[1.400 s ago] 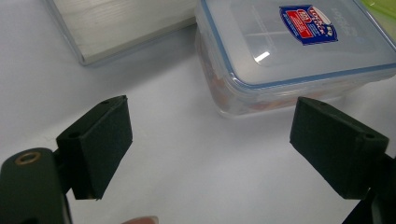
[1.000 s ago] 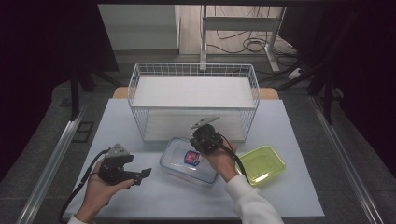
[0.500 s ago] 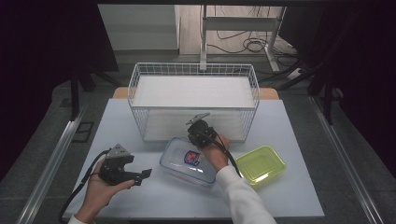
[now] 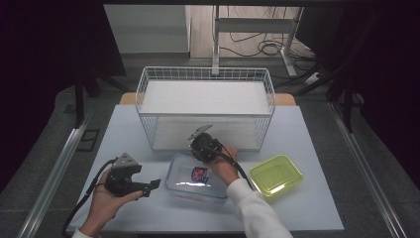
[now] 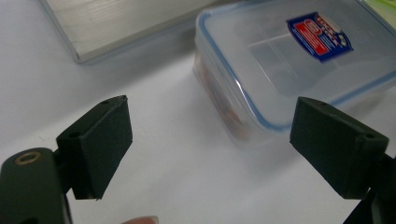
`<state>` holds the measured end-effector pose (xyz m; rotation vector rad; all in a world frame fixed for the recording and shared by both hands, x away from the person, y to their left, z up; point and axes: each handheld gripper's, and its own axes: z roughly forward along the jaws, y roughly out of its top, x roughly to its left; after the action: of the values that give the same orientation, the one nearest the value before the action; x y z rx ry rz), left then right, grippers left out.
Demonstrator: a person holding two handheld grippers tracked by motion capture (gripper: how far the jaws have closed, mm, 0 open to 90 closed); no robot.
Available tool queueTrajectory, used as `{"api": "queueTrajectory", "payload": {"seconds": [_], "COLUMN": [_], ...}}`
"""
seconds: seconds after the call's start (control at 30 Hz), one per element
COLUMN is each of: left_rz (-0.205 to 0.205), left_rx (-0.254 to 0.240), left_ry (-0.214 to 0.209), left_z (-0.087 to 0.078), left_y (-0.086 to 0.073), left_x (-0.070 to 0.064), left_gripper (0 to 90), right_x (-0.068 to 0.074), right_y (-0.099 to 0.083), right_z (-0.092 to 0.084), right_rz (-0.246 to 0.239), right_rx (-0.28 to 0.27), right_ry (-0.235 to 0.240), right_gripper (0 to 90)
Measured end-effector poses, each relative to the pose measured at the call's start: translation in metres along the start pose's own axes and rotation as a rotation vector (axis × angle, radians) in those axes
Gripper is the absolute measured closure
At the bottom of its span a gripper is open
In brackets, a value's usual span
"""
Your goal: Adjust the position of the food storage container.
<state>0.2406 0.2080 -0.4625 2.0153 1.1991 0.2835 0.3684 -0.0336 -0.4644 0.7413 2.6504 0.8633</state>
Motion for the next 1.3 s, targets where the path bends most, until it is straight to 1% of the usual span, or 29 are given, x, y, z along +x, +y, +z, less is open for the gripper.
{"api": "queueTrajectory", "payload": {"seconds": [0.03,0.07,0.1,0.13,0.17,0.3,0.33,0.4,0.43,0.47,0.5,0.53,0.57,0.73,0.77,0.8,0.83,0.87,0.93,0.97,1.0,1.03,1.07,1.1,1.13,1.2,1.23,1.27,1.3], "left_rz": [0.000,0.000,0.002,0.002,0.000,-0.004,-0.004,-0.008,-0.008,-0.011,-0.011,-0.017,-0.011,-0.025,-0.025,-0.031,-0.031,-0.039,-0.045,-0.045,-0.046,-0.047,-0.048,-0.048,-0.052,-0.055,-0.055,-0.060,-0.060], "left_rx": [0.000,0.000,0.000,0.000,-0.001,-0.003,-0.004,-0.008,-0.008,-0.008,-0.007,-0.007,-0.004,-0.005,-0.005,-0.006,-0.006,-0.009,-0.011,-0.011,-0.008,-0.008,-0.005,-0.005,-0.005,-0.007,-0.007,-0.013,-0.013], "left_ry": [0.000,0.000,0.000,0.000,0.000,0.000,0.000,0.001,0.001,0.001,0.001,0.002,0.001,0.001,0.001,-0.002,-0.002,-0.008,-0.010,-0.010,-0.010,-0.011,-0.012,-0.012,-0.016,-0.018,-0.018,-0.019,-0.019], "left_z": [0.000,0.000,0.000,0.000,-0.001,-0.001,-0.002,-0.003,-0.003,-0.002,-0.002,-0.002,-0.002,-0.001,-0.001,0.000,0.000,0.001,0.002,0.002,0.002,0.003,0.004,0.004,0.004,0.004,0.004,0.003,0.003], "left_y": [0.000,0.000,0.000,0.000,0.000,0.000,0.000,-0.001,-0.001,-0.001,-0.001,-0.001,-0.001,0.000,0.000,0.001,0.001,0.001,0.002,0.002,0.002,0.002,0.002,0.002,0.002,0.002,0.002,0.002,0.002], "left_x": [0.000,0.000,0.000,0.001,0.001,0.001,0.001,0.001,0.001,0.002,0.002,0.002,0.002,0.003,0.003,0.004,0.004,0.004,0.004,0.004,0.004,0.004,0.003,0.003,0.003,0.003,0.003,0.003,0.003], "left_gripper": [12.7,12.7,12.7,12.7,12.7,12.6,12.6,12.5,12.5,12.5,12.5,12.5,12.4,12.4,12.3,12.4,12.4,12.3,12.3,12.3,12.2,12.2,12.1,12.0,11.8,11.6,11.6,11.6,11.6], "right_x": [0.004,0.004,0.012,0.012,0.018,0.022,0.020,0.016,0.016,0.013,0.009,0.003,0.001,-0.009,-0.009,-0.014,-0.014,-0.017,-0.019,-0.019,-0.018,-0.018,-0.016,-0.016,-0.013,-0.012,-0.012,-0.012,-0.012], "right_y": [0.001,0.001,0.003,0.003,0.005,0.007,0.005,0.001,0.001,-0.003,-0.008,-0.019,-0.023,-0.059,-0.059,-0.072,-0.072,-0.085,-0.098,-0.098,-0.109,-0.109,-0.117,-0.117,-0.121,-0.122,-0.122,-0.122,-0.122], "right_z": [0.000,0.000,0.000,0.000,-0.001,-0.005,-0.012,-0.023,-0.023,-0.030,-0.039,-0.053,-0.058,-0.088,-0.088,-0.097,-0.097,-0.105,-0.111,-0.111,-0.115,-0.115,-0.116,-0.116,-0.117,-0.117,-0.117,-0.117,-0.117], "right_rz": [-0.013,-0.013,-0.035,-0.035,-0.047,-0.056,-0.022,0.015,0.015,0.041,0.062,0.092,0.106,0.166,0.166,0.204,0.204,0.246,0.287,0.287,0.313,0.313,0.331,0.331,0.339,0.339,0.339,0.353,0.353], "right_rx": [0.002,0.002,-0.004,-0.004,-0.018,-0.016,-0.039,-0.064,-0.064,-0.078,-0.092,-0.105,-0.110,-0.129,-0.129,-0.146,-0.146,-0.162,-0.177,-0.177,-0.192,-0.192,-0.200,-0.200,-0.189,-0.194,-0.194,-0.197,-0.197], "right_ry": [0.009,0.009,0.027,0.027,0.036,0.033,0.038,0.045,0.045,0.047,0.051,0.050,0.052,0.049,0.049,0.062,0.062,0.074,0.098,0.098,0.113,0.113,0.127,0.127,0.123,0.114,0.114,0.100,0.100], "right_gripper": [89.3,89.3,89.4,89.4,89.3,89.2,89.2,89.2,89.2,89.2,89.2,89.2,89.2,89.1,89.1,89.0,89.0,88.7,87.5,87.5,84.9,84.9,78.8,78.8,67.3,59.3,59.3,51.3,51.3]}}
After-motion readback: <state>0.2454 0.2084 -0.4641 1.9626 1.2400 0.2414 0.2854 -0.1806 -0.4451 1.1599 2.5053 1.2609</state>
